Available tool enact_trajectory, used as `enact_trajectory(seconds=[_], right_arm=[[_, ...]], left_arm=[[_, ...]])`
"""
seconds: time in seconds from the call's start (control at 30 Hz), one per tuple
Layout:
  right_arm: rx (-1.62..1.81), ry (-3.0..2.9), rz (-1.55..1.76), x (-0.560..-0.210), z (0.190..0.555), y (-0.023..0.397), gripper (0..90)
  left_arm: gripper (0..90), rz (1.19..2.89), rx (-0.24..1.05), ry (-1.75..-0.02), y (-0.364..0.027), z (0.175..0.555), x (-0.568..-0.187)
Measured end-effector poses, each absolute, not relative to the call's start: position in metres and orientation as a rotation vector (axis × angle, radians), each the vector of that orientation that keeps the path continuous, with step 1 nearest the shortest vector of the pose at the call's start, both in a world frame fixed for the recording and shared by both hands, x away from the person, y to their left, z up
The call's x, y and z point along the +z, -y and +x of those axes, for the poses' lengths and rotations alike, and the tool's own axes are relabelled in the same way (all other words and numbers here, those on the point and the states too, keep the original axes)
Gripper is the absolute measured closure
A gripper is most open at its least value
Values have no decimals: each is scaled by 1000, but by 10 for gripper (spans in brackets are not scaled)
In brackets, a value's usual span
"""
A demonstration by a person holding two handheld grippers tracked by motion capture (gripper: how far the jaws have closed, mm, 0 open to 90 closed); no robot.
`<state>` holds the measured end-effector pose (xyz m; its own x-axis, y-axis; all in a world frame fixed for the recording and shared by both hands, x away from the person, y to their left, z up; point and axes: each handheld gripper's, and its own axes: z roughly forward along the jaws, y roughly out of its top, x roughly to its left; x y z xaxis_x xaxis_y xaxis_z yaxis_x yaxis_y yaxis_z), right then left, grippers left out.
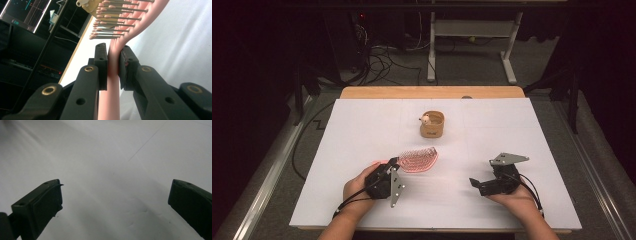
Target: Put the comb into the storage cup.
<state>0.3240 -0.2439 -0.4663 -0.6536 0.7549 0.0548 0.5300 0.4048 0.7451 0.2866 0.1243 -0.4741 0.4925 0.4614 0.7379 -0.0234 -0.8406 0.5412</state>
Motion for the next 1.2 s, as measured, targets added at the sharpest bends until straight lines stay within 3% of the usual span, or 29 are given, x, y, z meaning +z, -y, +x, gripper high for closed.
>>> enact_trajectory(seconds=[1.2], right_arm=[[1345, -2058, 1141, -470, 304, 263, 6]], left_arm=[[796, 2119, 1073, -565, -147, 293, -462]])
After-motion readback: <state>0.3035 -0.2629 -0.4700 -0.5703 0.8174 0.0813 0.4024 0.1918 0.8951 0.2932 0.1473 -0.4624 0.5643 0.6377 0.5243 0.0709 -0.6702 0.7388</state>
